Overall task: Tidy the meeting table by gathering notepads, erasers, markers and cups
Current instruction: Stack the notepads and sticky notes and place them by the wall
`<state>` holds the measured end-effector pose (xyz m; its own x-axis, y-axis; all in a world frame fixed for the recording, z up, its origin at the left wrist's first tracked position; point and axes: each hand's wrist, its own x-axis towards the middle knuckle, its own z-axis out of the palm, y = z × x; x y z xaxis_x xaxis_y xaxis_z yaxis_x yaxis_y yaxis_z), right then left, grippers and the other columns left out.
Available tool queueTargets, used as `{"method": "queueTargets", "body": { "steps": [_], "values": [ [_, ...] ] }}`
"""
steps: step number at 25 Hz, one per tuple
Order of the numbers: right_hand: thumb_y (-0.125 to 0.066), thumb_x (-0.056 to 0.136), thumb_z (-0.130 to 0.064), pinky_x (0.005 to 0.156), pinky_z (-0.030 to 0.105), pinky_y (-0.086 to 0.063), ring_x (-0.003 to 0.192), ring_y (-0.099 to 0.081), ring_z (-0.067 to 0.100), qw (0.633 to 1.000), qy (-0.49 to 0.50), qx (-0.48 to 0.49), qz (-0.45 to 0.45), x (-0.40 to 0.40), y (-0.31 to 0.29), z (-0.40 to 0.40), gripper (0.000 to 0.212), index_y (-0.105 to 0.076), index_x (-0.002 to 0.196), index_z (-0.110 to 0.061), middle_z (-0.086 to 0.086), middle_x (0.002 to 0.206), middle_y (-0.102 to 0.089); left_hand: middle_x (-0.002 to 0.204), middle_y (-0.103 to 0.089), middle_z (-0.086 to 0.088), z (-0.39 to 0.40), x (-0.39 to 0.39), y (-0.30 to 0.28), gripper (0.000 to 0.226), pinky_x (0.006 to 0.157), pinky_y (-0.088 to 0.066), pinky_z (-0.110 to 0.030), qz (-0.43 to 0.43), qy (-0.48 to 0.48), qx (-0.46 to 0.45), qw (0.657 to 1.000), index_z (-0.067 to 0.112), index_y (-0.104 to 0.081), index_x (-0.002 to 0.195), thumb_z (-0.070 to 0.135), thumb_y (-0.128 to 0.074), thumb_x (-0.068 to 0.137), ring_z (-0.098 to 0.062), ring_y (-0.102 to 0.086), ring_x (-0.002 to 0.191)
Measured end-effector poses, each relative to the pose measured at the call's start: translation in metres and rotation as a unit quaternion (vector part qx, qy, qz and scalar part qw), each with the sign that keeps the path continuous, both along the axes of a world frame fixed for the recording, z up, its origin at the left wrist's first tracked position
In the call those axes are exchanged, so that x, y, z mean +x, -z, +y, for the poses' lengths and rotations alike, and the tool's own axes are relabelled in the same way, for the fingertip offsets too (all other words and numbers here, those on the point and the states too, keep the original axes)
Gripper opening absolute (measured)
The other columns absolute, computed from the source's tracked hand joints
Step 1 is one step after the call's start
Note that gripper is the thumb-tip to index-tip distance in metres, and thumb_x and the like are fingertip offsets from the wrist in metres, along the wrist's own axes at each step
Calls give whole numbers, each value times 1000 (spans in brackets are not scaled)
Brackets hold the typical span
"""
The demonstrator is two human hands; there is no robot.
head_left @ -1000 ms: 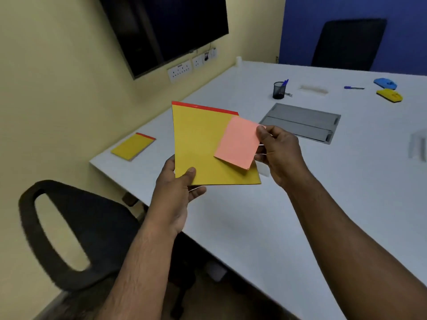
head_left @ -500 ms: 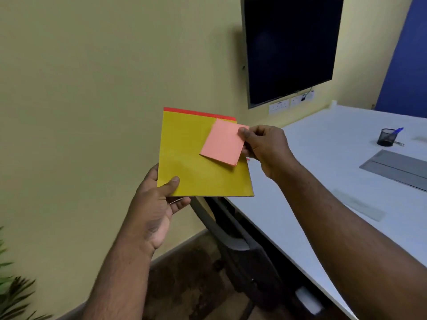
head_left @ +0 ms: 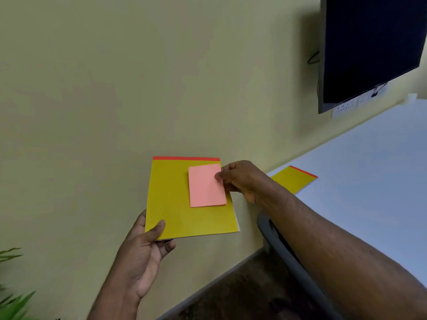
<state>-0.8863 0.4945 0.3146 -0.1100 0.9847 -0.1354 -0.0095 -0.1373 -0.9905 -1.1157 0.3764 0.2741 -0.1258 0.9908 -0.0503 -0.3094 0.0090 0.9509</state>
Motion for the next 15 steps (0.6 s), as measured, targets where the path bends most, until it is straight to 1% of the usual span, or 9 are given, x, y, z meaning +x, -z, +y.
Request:
{"method": "queueTargets", "body": {
  "steps": [2,3,5,7,9,10,12,14,15],
  "values": [
    [-69,85,-10,55,23,-42,62,-48,13,999,44,-4,-15,-21,23,43,17,-59,71,-11,2,68,-56,105,-72,0,45,-19,12,34,52,-55,-25,-25,-3,-13,1000,28,-63,113,6,-52,90,-18,-67,74],
    [-67,87,-13,58,27,-44,64,-47,14,997,80,-8,-22,-26,32,58,17,-56,73,-12,1,68,-53,105,-73,0,64,-21,19,33,51,-54,-25,-32,-5,-24,999,28,-63,113,5,-51,90,-18,-68,74],
    [-60,91,-19,65,34,-51,74,-53,19,992,120,-25,-41,-31,53,80,12,-56,82,-12,3,79,-58,105,-72,-1,99,-21,31,34,50,-54,-25,-43,16,-46,998,27,-62,114,4,-50,92,-19,-67,74],
    [-53,93,-26,61,29,-47,83,-57,19,982,170,-12,-85,-31,77,117,11,-58,91,-15,2,93,-62,106,-70,-2,154,-17,46,36,50,-54,-25,-46,42,-73,995,27,-59,118,3,-49,93,-20,-65,76],
    [-50,94,-28,64,29,-40,86,-55,17,962,226,2,-151,-20,95,154,11,-56,96,-19,-2,97,-61,106,-70,-2,213,-7,69,36,52,-54,-26,-24,115,-109,987,27,-59,119,3,-49,94,-21,-64,76],
    [-50,94,-28,68,30,-40,88,-55,18,958,228,3,-176,-16,100,156,13,-56,99,-19,-2,98,-60,105,-71,-2,219,-4,71,36,55,-54,-28,-13,112,-114,987,28,-59,117,3,-50,94,-22,-63,77],
    [-51,94,-29,72,30,-41,92,-55,20,941,263,-7,-213,0,115,202,16,-57,104,-18,0,102,-61,105,-71,0,288,8,85,35,63,-52,-32,35,146,-118,982,29,-60,115,2,-53,94,-23,-63,79],
    [-52,94,-29,69,29,-40,90,-54,18,921,316,-21,-227,20,128,244,16,-57,104,-18,1,104,-61,106,-71,5,366,24,103,38,68,-50,-33,106,226,-96,964,31,-59,119,2,-57,93,-22,-64,84],
    [-52,94,-30,69,29,-40,90,-53,18,922,315,-29,-224,26,130,247,15,-56,103,-19,1,106,-61,107,-70,7,377,30,106,43,68,-50,-32,148,207,-70,965,34,-57,122,3,-59,92,-20,-64,86]
  ]
}}
